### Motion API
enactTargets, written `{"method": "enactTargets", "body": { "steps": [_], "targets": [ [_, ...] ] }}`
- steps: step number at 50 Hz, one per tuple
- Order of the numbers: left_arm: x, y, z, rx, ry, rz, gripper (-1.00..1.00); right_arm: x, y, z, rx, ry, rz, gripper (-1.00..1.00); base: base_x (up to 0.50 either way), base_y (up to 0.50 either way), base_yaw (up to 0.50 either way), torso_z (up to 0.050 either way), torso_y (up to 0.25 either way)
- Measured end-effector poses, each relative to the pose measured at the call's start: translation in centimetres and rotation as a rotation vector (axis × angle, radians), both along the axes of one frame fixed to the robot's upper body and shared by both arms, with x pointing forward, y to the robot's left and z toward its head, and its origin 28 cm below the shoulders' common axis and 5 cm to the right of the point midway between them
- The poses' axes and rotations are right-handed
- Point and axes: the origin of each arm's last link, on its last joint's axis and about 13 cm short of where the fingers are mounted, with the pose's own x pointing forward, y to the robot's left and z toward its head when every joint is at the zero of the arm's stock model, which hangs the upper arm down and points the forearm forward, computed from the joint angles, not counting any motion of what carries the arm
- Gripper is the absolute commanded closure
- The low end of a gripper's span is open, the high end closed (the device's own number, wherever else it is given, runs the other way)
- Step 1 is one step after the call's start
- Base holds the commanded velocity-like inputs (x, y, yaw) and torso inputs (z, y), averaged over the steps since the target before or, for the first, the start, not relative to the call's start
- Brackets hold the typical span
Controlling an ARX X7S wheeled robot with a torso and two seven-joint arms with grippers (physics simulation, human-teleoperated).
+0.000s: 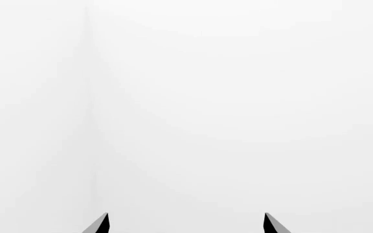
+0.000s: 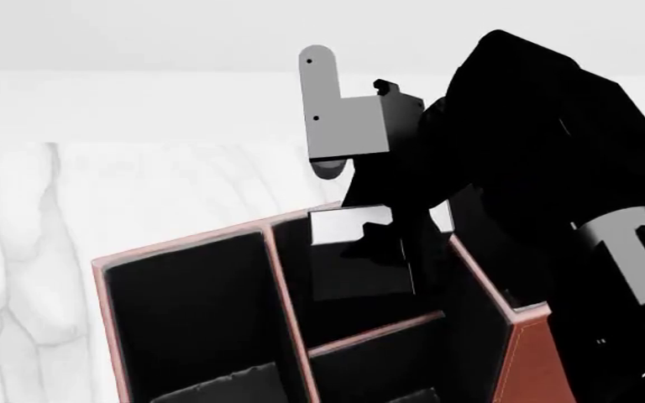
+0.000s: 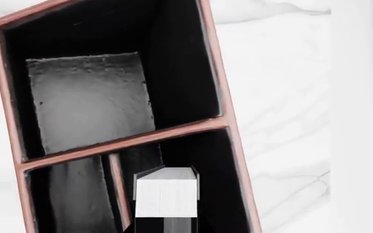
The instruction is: Pick up the book and place it in the front compartment of the caddy.
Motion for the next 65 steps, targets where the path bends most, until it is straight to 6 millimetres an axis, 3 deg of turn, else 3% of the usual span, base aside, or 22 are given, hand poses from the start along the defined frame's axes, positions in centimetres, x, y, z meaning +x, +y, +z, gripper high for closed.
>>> {"method": "enactTargets", "body": {
  "steps": [58,59,65],
  "targets": [
    [-0.08,0.0,-0.03,0.012,0.004,-0.004,-1.0,0.35,0.46,0.17,0.015,-0.029,0.011,1.0,0.0,0.0,0.0,0.0,-0.024],
    [-0.08,0.0,-0.03,0.012,0.003,-0.004,-1.0,0.35,0.45,0.18,0.016,-0.027,0.009,-1.0,0.0,0.0,0.0,0.0,0.0],
    [-0.09,0.0,0.02,0.011,0.002,-0.003,-1.0,0.39,0.3,0.38,0.011,-0.038,-0.013,-1.0,0.0,0.0,0.0,0.0,0.0]
  ]
}}
